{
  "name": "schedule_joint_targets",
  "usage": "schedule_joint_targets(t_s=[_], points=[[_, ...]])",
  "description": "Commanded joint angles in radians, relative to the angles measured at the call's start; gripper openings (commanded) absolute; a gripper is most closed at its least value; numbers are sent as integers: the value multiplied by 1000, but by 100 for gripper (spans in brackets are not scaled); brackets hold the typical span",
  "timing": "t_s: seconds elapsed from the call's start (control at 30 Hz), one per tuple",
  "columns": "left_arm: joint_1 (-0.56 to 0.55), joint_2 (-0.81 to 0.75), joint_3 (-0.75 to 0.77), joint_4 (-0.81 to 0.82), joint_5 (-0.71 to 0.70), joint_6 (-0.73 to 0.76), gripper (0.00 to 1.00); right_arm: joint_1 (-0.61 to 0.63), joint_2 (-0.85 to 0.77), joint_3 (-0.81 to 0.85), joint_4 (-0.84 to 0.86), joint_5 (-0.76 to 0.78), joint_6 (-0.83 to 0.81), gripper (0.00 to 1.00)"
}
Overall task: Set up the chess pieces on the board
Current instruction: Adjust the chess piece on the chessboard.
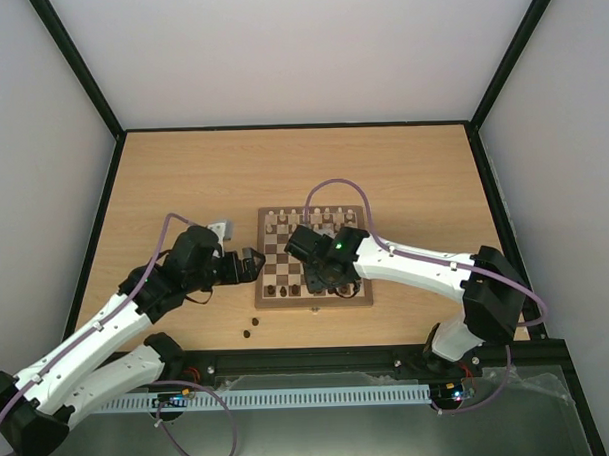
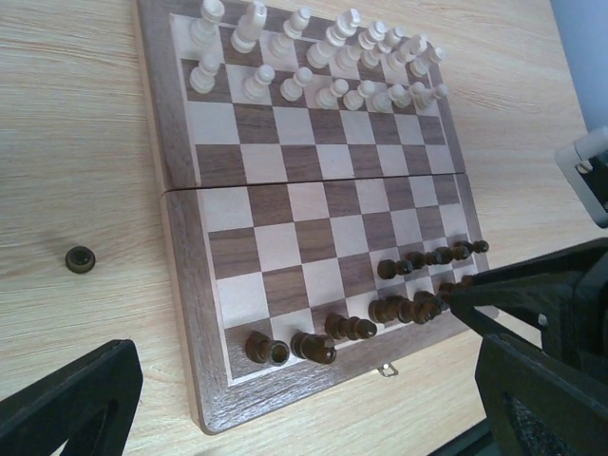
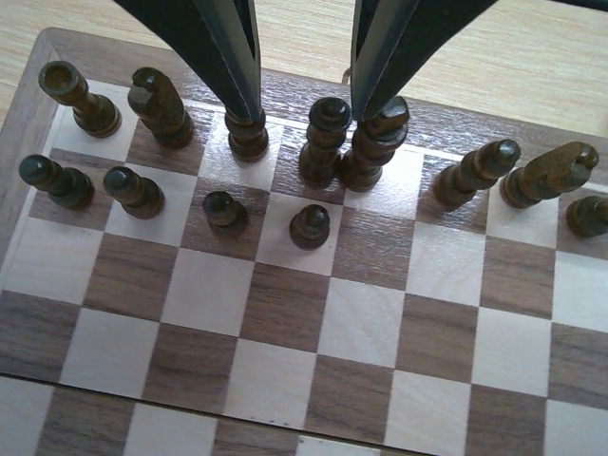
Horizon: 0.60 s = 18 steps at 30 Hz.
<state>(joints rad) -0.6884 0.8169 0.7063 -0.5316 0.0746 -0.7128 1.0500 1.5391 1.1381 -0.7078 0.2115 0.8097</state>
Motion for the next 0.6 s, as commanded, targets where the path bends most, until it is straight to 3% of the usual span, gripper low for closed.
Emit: schedule_joint_targets(t_s=[0.0, 0.57], points=[[13, -19, -3, 2, 68, 60, 99, 9, 10, 30, -87, 52, 88, 27], [21, -41, -8, 10, 106, 81, 99, 10, 76, 54, -82, 47, 95, 26]])
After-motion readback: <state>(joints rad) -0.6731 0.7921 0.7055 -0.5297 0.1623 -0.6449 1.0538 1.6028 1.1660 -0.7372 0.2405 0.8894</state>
